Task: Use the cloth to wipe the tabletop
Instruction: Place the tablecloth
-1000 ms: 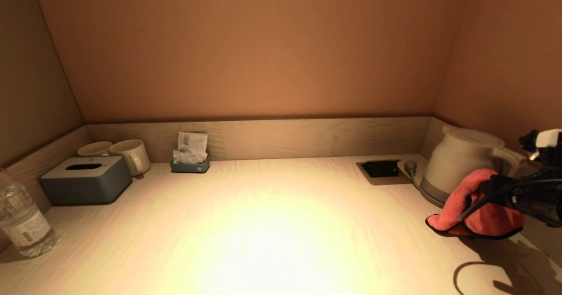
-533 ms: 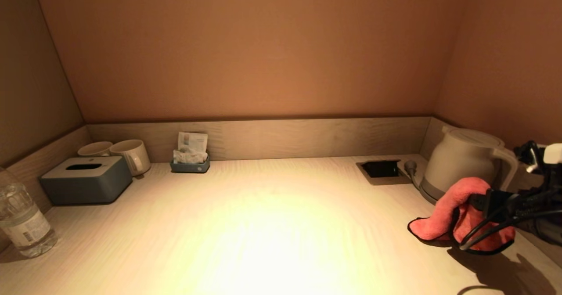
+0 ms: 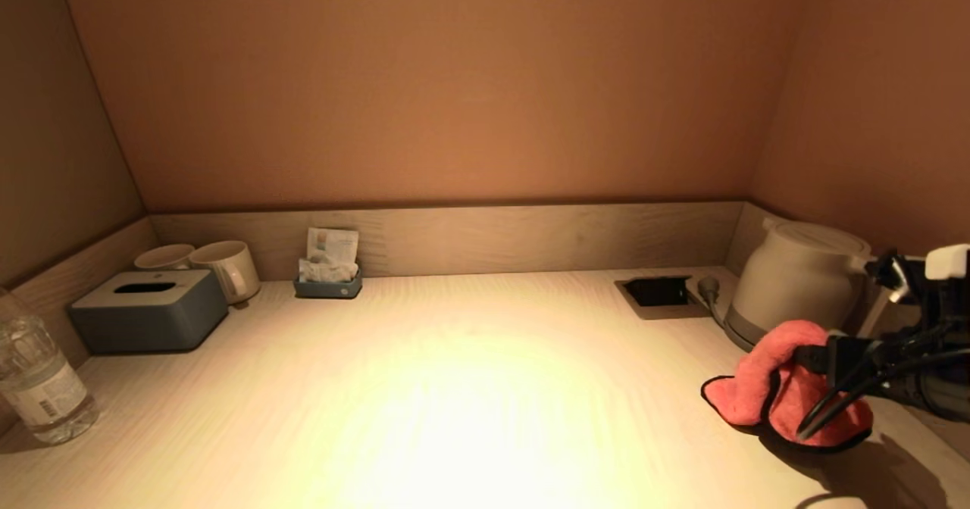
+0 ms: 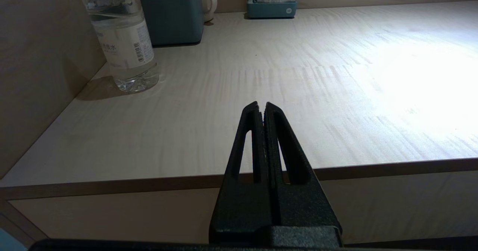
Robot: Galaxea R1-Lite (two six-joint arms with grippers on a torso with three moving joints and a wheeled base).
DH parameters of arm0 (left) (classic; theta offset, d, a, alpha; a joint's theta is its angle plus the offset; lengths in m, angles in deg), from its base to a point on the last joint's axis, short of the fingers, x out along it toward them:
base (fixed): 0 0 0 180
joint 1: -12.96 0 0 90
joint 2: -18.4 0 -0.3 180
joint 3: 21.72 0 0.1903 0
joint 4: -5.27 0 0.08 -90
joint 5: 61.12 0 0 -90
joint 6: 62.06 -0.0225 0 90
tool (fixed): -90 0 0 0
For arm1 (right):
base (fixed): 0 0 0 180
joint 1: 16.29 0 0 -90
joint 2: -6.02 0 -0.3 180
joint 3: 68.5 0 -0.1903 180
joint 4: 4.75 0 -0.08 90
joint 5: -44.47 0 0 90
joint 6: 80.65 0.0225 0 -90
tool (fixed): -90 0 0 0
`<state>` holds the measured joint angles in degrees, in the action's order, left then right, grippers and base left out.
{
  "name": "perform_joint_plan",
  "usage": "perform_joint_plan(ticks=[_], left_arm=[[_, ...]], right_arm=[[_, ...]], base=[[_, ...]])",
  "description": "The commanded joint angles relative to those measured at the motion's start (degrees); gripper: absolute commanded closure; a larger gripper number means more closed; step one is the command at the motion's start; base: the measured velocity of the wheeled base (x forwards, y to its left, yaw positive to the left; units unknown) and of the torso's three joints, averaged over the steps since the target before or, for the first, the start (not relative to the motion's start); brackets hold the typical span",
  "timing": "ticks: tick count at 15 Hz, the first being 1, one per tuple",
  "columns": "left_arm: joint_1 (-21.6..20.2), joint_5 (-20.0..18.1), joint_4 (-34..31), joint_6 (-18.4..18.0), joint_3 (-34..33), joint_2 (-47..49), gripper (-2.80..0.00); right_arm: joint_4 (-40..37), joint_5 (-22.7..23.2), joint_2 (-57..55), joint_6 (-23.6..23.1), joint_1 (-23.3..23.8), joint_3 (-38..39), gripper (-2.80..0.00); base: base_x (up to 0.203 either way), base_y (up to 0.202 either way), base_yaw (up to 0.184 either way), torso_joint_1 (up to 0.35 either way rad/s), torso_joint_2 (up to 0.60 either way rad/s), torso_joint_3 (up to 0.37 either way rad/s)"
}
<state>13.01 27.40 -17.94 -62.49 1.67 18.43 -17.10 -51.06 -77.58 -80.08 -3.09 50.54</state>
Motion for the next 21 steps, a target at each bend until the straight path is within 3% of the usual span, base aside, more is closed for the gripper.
perform_joint_plan(ticks=[1,5,11,16,21], left_arm=[[0.00,-0.02,0.02,0.00,0.02,0.06,0.00],[0.04,-0.02,0.02,0.00,0.06,0.06,0.00],[0.03,-0.02,0.02,0.00,-0.02,0.06,0.00],[0.04,-0.02,0.02,0.00,-0.02,0.06,0.00],[0.04,-0.02,0.02,0.00,-0.02,0.06,0.00]], right_arm=[[-8.58,0.24,-1.88,0.65,0.43,-3.60,-2.80],[-24.88,3.72,-5.68,3.55,4.18,-16.26,-2.80],[-37.48,6.36,-8.36,4.49,7.01,-19.78,-2.80],[-38.70,6.32,-7.18,4.33,6.99,-19.46,-2.80],[-40.24,8.98,4.78,2.82,5.75,-17.63,-2.80]], base=[[0.000,0.000,0.000,0.000,0.00,0.000],[0.000,0.000,0.000,0.000,0.00,0.000],[0.000,0.000,0.000,0.000,0.00,0.000],[0.000,0.000,0.000,0.000,0.00,0.000],[0.000,0.000,0.000,0.000,0.00,0.000]])
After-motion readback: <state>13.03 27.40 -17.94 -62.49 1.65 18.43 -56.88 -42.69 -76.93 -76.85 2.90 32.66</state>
